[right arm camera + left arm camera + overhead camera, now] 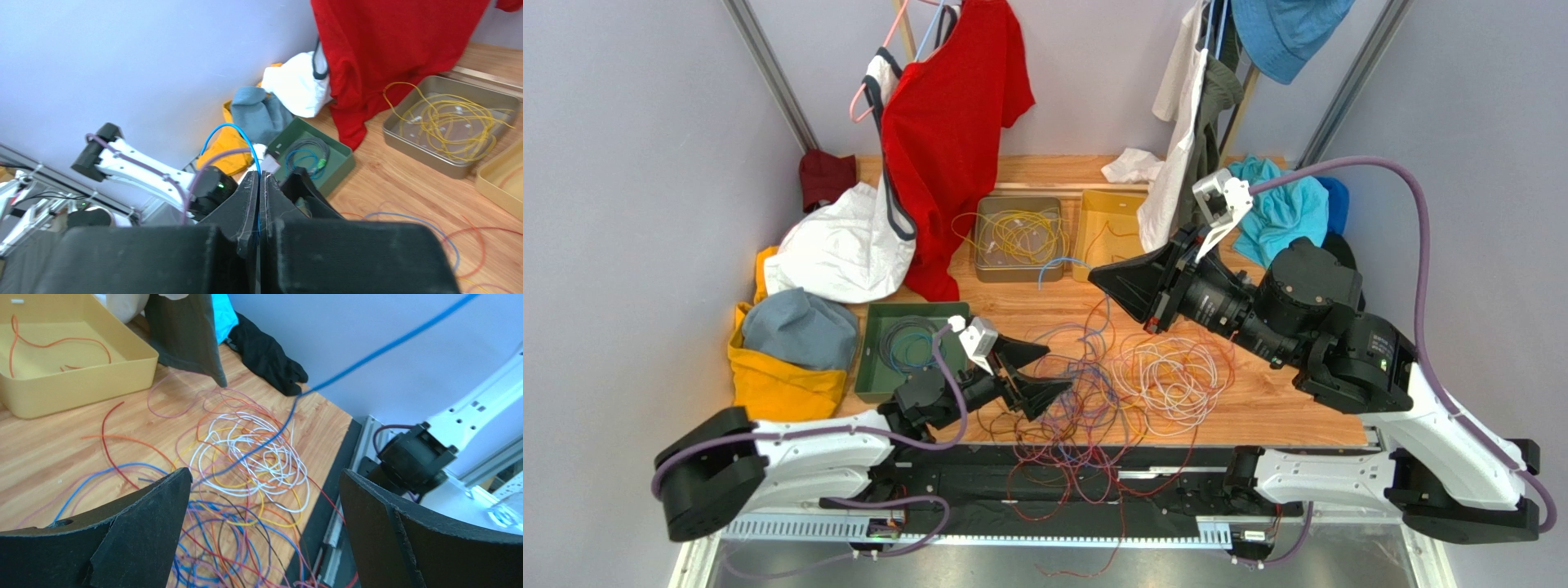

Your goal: Untangle the cables

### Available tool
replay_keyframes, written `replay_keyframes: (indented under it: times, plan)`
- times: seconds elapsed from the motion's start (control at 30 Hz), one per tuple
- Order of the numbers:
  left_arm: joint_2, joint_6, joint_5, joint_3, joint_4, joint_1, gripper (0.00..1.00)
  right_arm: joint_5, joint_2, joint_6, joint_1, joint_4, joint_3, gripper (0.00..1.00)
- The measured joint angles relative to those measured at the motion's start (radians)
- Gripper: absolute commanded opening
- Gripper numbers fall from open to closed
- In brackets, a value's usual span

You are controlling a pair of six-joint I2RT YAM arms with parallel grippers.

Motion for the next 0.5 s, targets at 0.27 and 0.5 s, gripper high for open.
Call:
replay_keyframes:
  times: [0.27, 0.5]
  plan:
    - [0.322, 0.017, 0.012, 0.128, 0.210, -0.007, 0.99, -0.058, 0.019, 0.031, 0.000, -0.018, 0.061, 0.00]
    - [0.463, 0.024, 0.007, 0.211, 0.245, -0.007, 0.35, -0.076, -0.011, 0.044, 0.000, -0.032, 0.064, 0.00]
